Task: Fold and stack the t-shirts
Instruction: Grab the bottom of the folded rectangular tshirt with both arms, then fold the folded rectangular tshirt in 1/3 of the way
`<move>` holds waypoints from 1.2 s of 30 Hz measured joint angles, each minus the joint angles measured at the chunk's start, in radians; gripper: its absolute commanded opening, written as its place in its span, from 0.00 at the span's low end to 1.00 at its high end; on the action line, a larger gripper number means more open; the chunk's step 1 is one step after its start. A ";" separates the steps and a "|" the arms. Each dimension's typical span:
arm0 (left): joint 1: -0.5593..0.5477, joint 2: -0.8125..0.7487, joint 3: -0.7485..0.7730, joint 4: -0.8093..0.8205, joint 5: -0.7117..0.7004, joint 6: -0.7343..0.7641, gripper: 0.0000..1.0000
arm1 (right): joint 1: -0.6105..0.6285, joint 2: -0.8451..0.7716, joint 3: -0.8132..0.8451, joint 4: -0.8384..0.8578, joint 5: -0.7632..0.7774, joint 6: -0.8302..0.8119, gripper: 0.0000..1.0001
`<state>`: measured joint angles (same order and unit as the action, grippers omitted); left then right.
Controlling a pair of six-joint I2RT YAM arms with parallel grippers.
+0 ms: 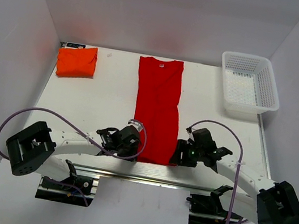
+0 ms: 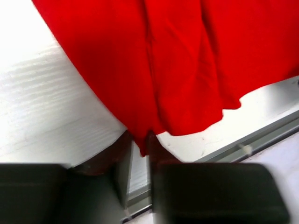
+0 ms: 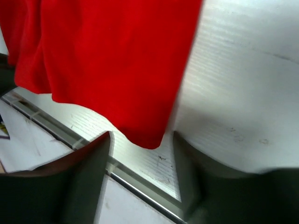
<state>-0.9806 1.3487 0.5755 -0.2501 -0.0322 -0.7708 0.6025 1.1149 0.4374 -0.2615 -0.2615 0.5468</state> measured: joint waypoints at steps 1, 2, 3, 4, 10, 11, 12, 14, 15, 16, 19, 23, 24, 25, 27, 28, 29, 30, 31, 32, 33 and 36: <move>-0.002 0.005 0.002 0.000 0.000 -0.004 0.13 | 0.000 0.002 -0.008 0.005 -0.009 0.001 0.48; -0.005 0.008 0.002 -0.002 -0.002 -0.008 0.09 | 0.000 0.004 -0.013 0.006 -0.011 0.004 0.39; -0.006 0.010 0.003 -0.003 -0.002 -0.010 0.04 | 0.000 0.006 -0.023 0.013 -0.015 0.007 0.17; -0.007 0.011 0.003 -0.004 -0.002 -0.011 0.00 | 0.000 0.006 -0.031 0.019 -0.016 0.008 0.00; -0.008 0.005 0.004 -0.011 -0.002 -0.017 0.00 | 0.000 -0.005 -0.050 0.026 -0.019 0.023 0.00; -0.008 0.001 0.003 -0.016 -0.002 -0.016 0.00 | 0.000 -0.014 -0.050 0.026 -0.019 0.023 0.00; -0.008 -0.006 0.004 -0.021 -0.002 -0.014 0.00 | 0.000 -0.024 -0.050 0.026 -0.018 0.023 0.00; -0.011 -0.025 0.004 -0.031 -0.002 -0.003 0.00 | 0.000 -0.053 -0.048 0.026 -0.019 0.021 0.00; -0.014 -0.038 0.004 -0.034 -0.002 0.005 0.00 | 0.000 -0.064 -0.044 0.026 -0.018 0.019 0.00; -0.016 -0.050 0.004 -0.033 -0.002 0.012 0.00 | 0.000 -0.072 -0.038 0.026 -0.018 0.017 0.00; -0.008 -0.085 0.003 -0.011 0.005 0.035 0.00 | 0.000 -0.076 -0.003 0.026 0.002 0.011 0.00; 0.005 -0.112 0.027 -0.007 -0.025 0.042 0.00 | -0.001 -0.059 0.051 0.039 0.060 0.019 0.00; 0.008 -0.113 0.043 -0.011 -0.043 0.042 0.00 | -0.002 -0.046 0.063 0.050 0.074 0.021 0.00; 0.014 -0.113 0.061 -0.011 -0.063 0.041 0.00 | -0.003 -0.031 0.077 0.059 0.085 0.024 0.00; 0.030 -0.113 0.092 -0.009 -0.097 0.041 0.00 | -0.005 0.006 0.108 0.067 0.110 0.027 0.00; 0.042 -0.112 0.106 -0.006 -0.111 0.041 0.00 | -0.007 0.026 0.127 0.071 0.124 0.028 0.00; 0.055 -0.109 0.121 -0.005 -0.128 0.041 0.00 | -0.010 0.046 0.146 0.077 0.140 0.028 0.00; 0.069 -0.101 0.139 -0.005 -0.146 0.042 0.00 | -0.013 0.065 0.167 0.080 0.156 0.027 0.00; 0.085 -0.090 0.158 -0.005 -0.163 0.043 0.00 | -0.015 0.084 0.192 0.080 0.172 0.027 0.00; 0.102 -0.076 0.178 -0.008 -0.174 0.049 0.00 | -0.020 0.105 0.219 0.082 0.192 0.027 0.00; 0.120 -0.058 0.202 -0.009 -0.186 0.055 0.00 | -0.024 0.126 0.253 0.078 0.211 0.025 0.00; 0.175 0.010 0.273 -0.012 -0.205 0.081 0.00 | -0.037 0.195 0.363 0.077 0.255 0.015 0.00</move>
<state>-0.8059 1.3582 0.8482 -0.2623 -0.2371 -0.6899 0.5659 1.3094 0.8005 -0.1841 -0.0067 0.5617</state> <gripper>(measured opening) 0.017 0.011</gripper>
